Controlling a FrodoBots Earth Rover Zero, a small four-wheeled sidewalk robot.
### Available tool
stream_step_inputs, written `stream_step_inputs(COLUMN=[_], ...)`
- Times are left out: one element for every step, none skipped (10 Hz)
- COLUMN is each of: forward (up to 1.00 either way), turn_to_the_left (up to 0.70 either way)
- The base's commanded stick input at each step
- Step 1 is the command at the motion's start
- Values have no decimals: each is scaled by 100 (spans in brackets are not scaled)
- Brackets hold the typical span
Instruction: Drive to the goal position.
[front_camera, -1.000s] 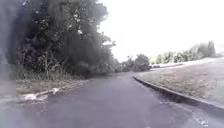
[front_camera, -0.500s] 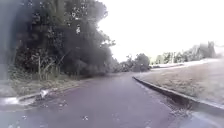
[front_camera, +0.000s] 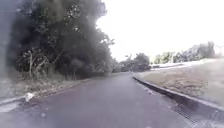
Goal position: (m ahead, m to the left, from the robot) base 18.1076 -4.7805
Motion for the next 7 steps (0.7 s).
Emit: stream_step_inputs(forward=[100, 100, 100, 100, 100, 100, 100], turn_to_the_left=[27, 36, 25, 0, 0, 0, 0])
